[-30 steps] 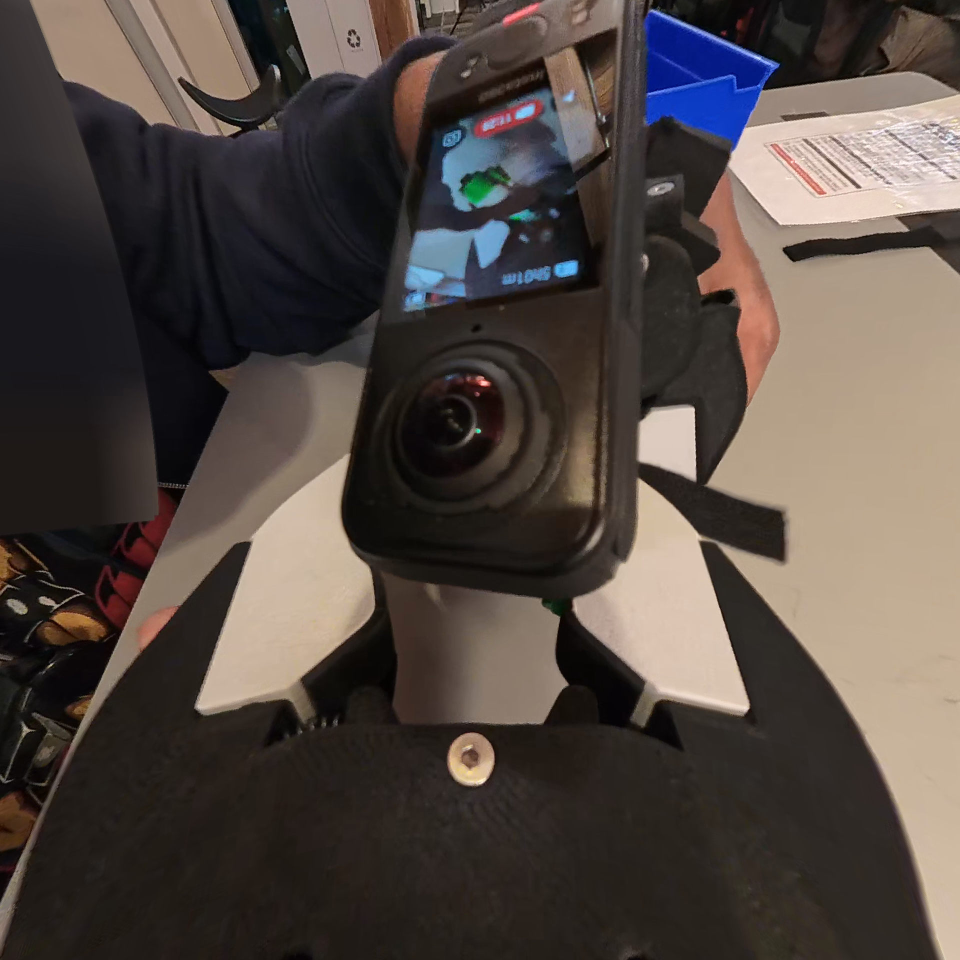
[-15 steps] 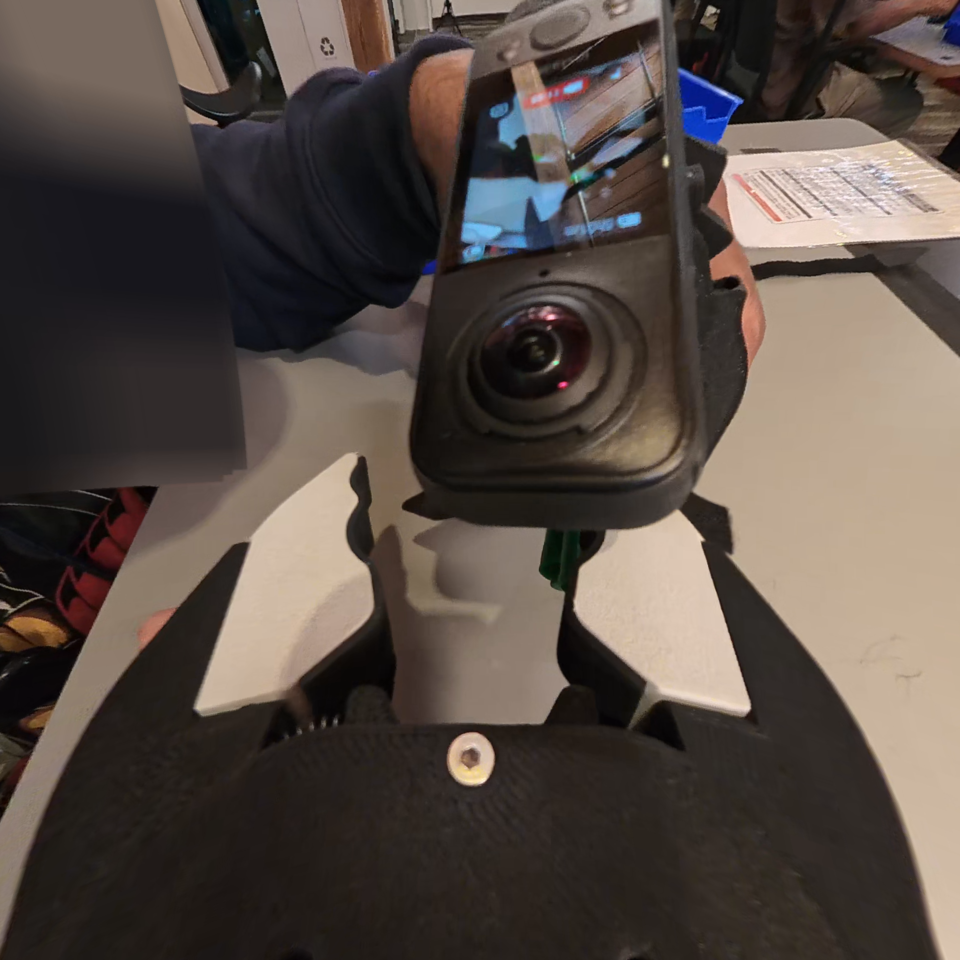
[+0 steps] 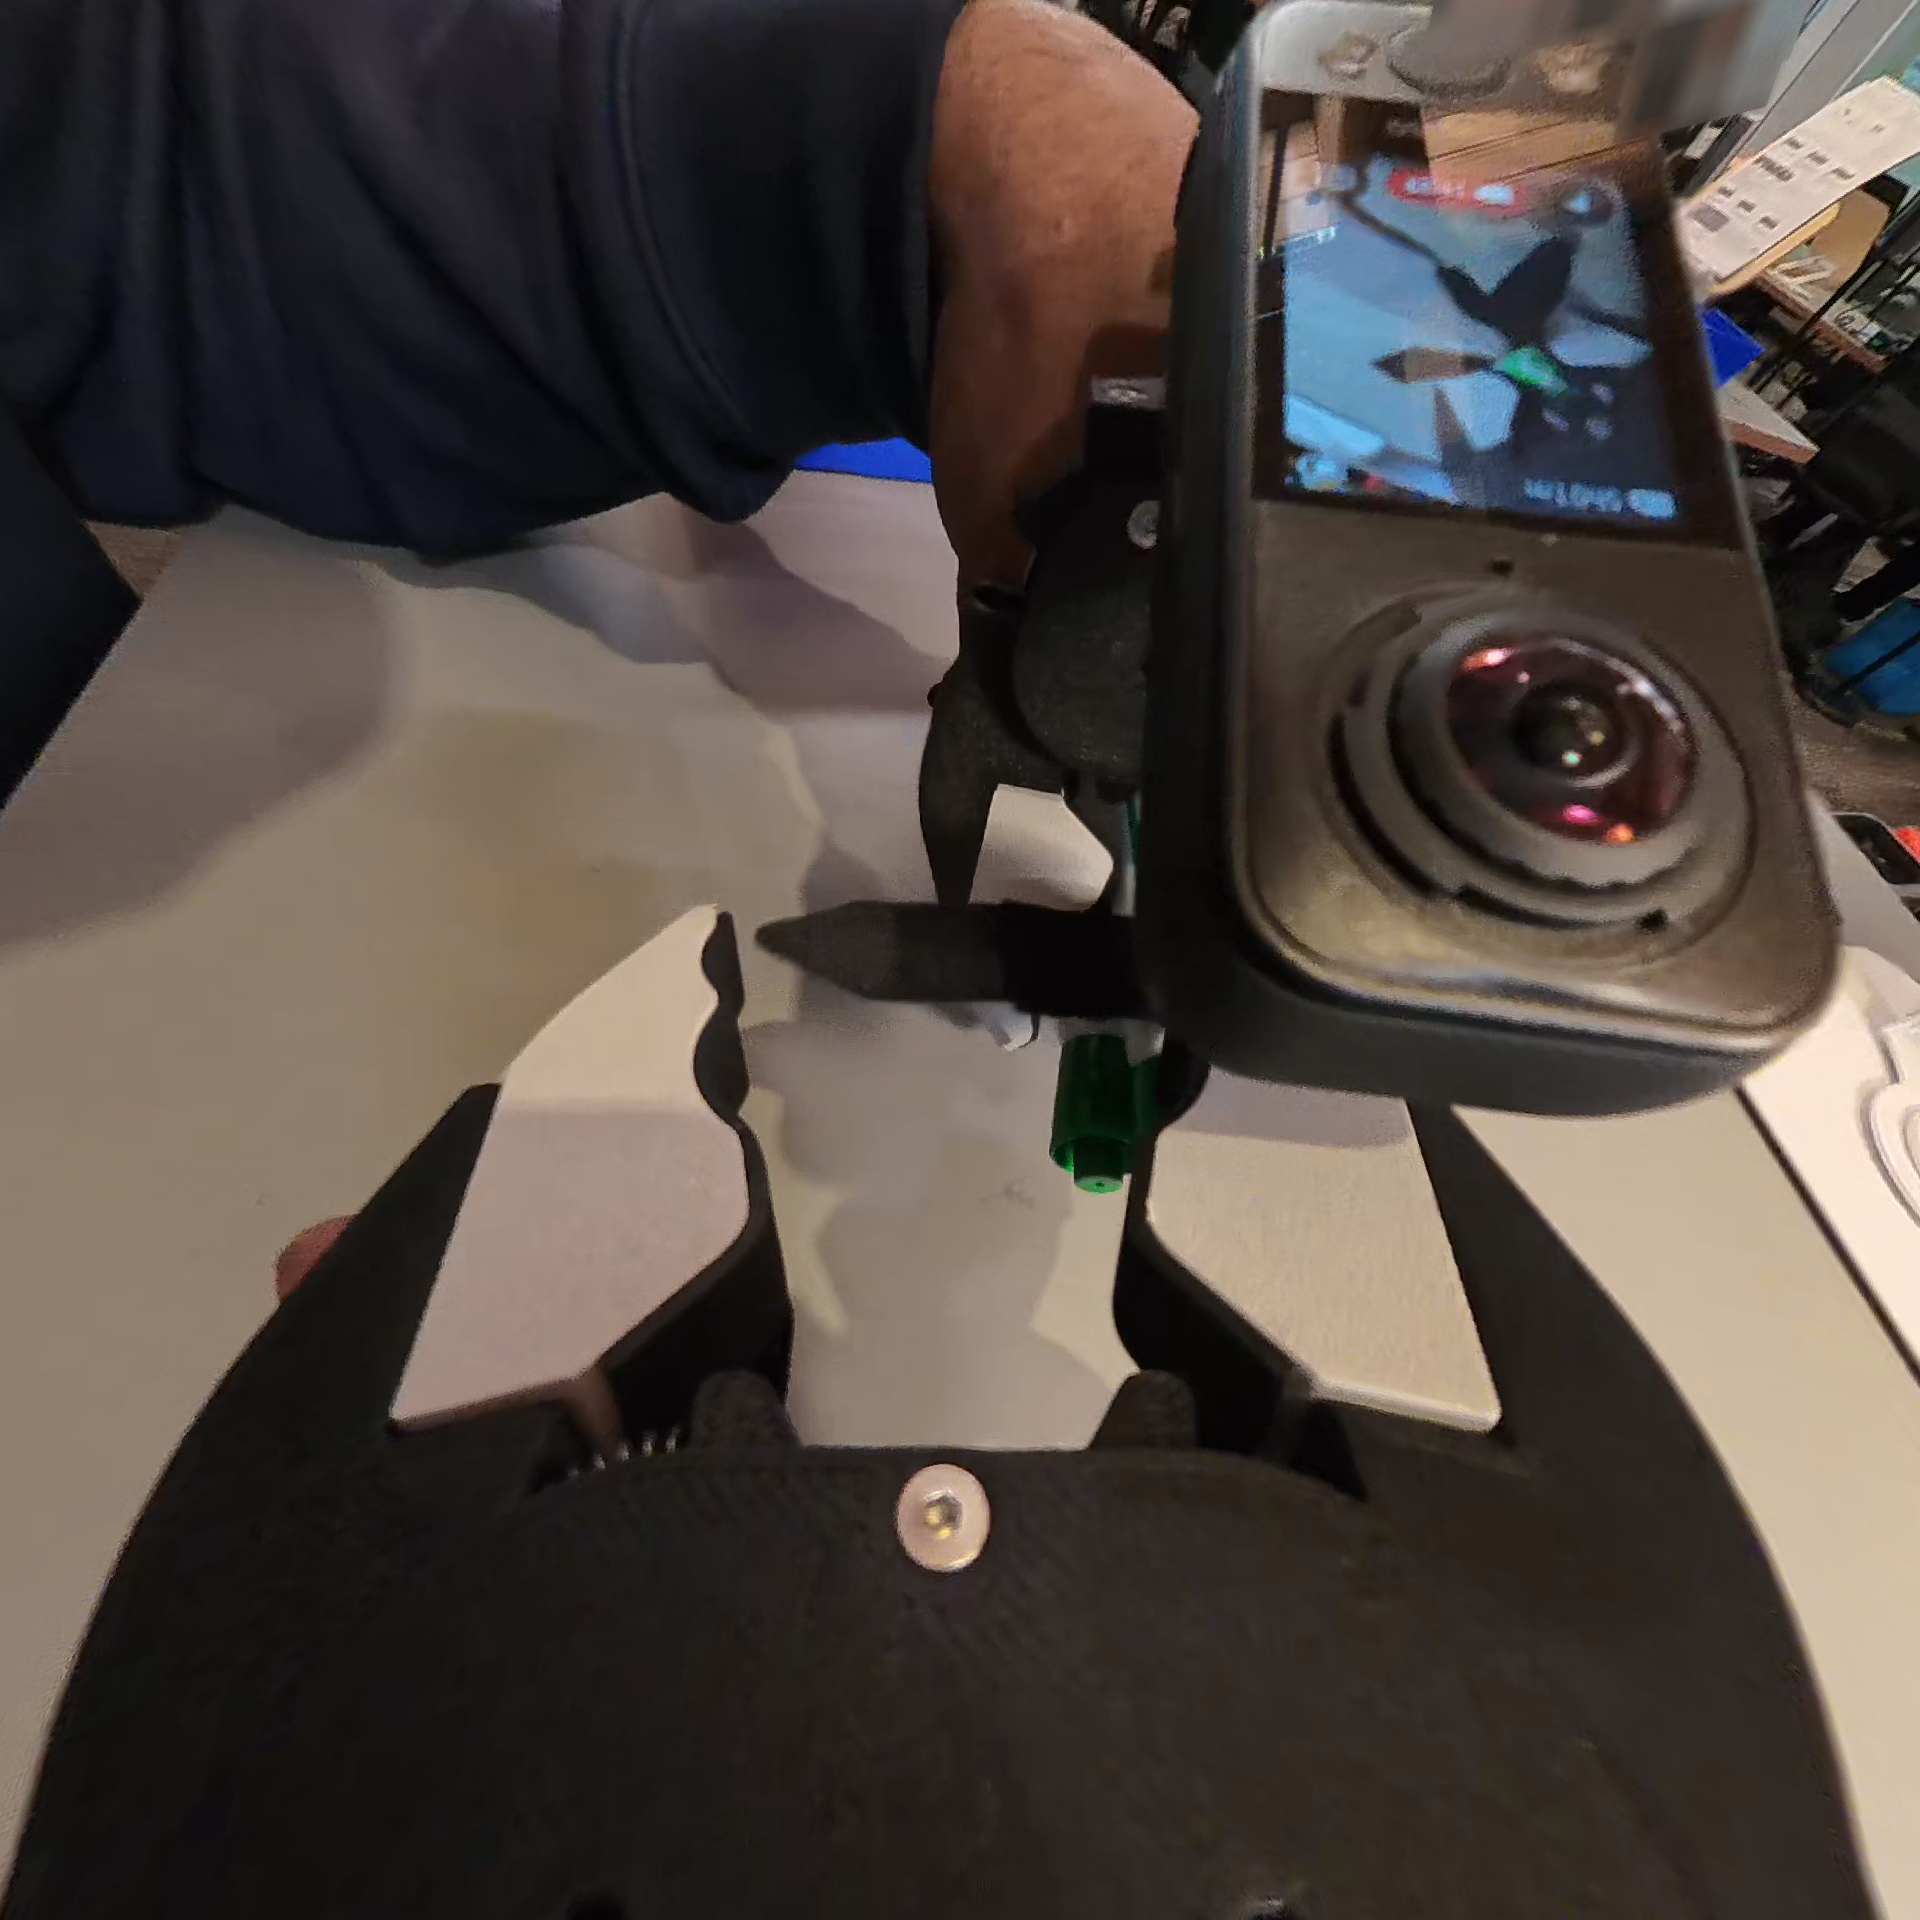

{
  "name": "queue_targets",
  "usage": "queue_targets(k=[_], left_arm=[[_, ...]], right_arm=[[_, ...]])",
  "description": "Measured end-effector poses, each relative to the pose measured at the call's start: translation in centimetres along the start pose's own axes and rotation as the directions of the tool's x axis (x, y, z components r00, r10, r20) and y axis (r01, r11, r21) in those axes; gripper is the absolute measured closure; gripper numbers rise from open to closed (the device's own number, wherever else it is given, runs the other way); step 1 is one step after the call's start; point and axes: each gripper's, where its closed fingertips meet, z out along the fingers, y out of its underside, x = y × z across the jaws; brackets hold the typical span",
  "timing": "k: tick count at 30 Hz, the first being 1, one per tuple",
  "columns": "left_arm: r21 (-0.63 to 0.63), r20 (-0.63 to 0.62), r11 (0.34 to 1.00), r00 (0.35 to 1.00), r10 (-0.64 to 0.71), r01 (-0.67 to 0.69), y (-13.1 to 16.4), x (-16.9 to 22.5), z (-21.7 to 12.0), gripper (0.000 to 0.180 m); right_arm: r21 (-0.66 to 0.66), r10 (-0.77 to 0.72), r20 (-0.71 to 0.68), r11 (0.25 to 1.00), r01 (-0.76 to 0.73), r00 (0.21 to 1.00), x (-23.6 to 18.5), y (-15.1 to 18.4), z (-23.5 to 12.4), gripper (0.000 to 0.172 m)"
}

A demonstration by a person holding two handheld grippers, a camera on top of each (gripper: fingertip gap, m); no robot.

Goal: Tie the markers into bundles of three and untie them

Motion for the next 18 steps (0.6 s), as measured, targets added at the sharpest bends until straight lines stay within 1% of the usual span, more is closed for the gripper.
queue_targets(k=[8,15,18], left_arm=[[-0.008,0.015,1.0,1.0,0.006,-0.005,0.11,-0.16,-0.01,0.14],[-0.006,0.021,1.0,1.0,-0.001,0.001,0.3,-0.35,-0.18,0.139],[-0.007,0.014,1.0,1.0,-0.002,0.002,0.42,-0.32,-0.03,0.139]], right_arm=[[-0.028,-0.104,-0.046,0.994,0.103,0.994,-0.22,0.23,0.41,0.093],[-0.071,-0.259,-0.124,0.965,0.252,0.958,-0.04,0.79,0.29,0.095],[-0.069,-0.262,-0.125,0.964,0.255,0.957,0.12,0.82,-0.32,0.095]])
